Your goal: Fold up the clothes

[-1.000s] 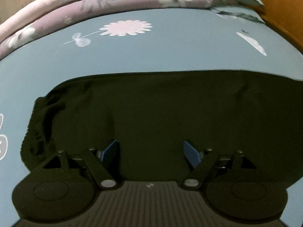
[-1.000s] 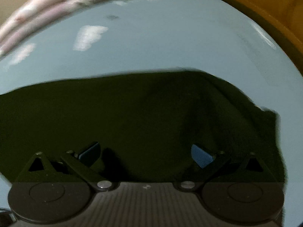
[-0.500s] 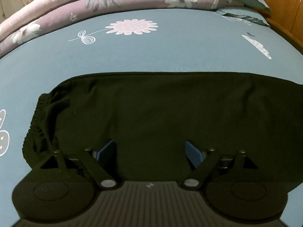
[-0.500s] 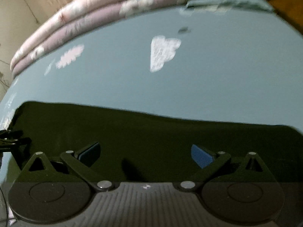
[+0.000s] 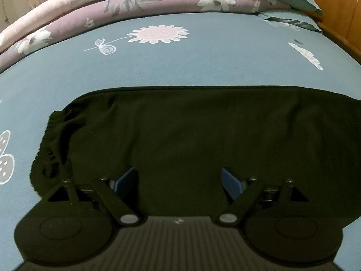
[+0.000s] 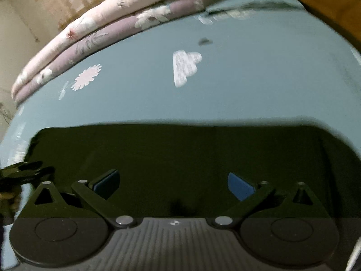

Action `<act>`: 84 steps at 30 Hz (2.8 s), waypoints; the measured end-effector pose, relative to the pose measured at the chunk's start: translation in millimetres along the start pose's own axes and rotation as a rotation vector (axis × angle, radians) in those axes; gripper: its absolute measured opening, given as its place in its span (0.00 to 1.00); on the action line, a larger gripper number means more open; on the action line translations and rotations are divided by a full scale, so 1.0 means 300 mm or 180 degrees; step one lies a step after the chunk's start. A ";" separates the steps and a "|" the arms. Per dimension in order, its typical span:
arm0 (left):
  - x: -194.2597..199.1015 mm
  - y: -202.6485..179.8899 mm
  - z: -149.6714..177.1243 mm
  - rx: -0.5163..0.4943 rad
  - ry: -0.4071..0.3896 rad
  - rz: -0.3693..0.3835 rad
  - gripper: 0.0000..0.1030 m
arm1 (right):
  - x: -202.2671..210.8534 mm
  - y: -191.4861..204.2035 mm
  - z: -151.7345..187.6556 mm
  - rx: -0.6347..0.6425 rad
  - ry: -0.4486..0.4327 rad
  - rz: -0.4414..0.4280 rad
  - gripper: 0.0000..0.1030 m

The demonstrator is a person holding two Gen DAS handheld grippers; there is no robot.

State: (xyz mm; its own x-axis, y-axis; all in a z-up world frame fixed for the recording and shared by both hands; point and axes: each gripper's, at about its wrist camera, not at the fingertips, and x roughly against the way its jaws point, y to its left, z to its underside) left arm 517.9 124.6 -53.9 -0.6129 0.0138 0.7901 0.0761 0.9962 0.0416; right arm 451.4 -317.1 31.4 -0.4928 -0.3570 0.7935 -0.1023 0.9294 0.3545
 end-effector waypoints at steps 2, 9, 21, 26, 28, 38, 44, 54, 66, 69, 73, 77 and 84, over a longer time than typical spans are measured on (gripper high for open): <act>0.018 -0.005 0.003 0.0014 -0.0016 -0.0018 0.80 | 0.015 -0.001 0.072 0.0034 0.0105 0.0008 1.00; 0.187 -0.055 0.089 -0.0077 -0.0134 0.0123 0.81 | 0.047 -0.005 0.261 0.0126 0.0411 0.0026 1.00; 0.421 -0.101 0.151 -0.0149 -0.0318 0.0098 0.81 | 0.023 -0.045 0.323 0.0031 0.0373 -0.0106 1.00; 0.491 -0.112 0.196 -0.0007 -0.0323 0.0135 0.81 | 0.006 -0.081 0.362 -0.0056 0.0386 -0.0209 1.00; 0.500 -0.123 0.222 -0.0025 -0.0266 0.0149 0.81 | 0.038 -0.087 0.383 -0.0071 0.0366 -0.0227 1.00; 0.537 -0.275 0.311 -0.0330 -0.0122 0.0311 0.81 | 0.244 -0.065 0.492 -0.0054 -0.0033 -0.0070 1.00; 0.567 -0.401 0.362 -0.0554 -0.0156 0.0512 0.81 | 0.322 -0.184 0.589 -0.0314 -0.0191 0.0262 1.00; 0.561 -0.540 0.446 -0.0782 0.0073 0.0728 0.81 | 0.278 -0.270 0.735 -0.0594 -0.0449 0.0327 1.00; 0.559 -0.561 0.461 -0.0817 0.0197 0.0731 0.81 | 0.379 -0.355 0.844 -0.1147 -0.0676 0.0206 1.00; 0.564 -0.560 0.458 -0.0820 0.0191 0.0726 0.81 | 0.427 -0.391 0.881 -0.1376 -0.0688 0.0159 1.00; 0.551 -0.563 0.450 -0.0779 0.0211 0.0764 0.81 | 0.491 -0.439 0.931 -0.1681 -0.0703 0.0096 0.99; 0.531 -0.571 0.447 -0.0746 0.0250 0.0775 0.81 | 0.479 -0.508 0.964 -0.2074 -0.0934 -0.0176 0.97; 0.524 -0.558 0.451 -0.0687 0.0255 0.0786 0.81 | 0.419 -0.587 0.856 -0.2032 -0.1129 -0.0220 0.92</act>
State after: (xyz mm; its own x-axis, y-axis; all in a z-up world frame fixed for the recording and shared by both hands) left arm 302.5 -28.5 -19.4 -0.4922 0.2372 0.8376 0.3845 0.9224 -0.0352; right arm 185.7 -501.5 -58.2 -0.7646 -0.2604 0.5895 0.3267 0.6319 0.7029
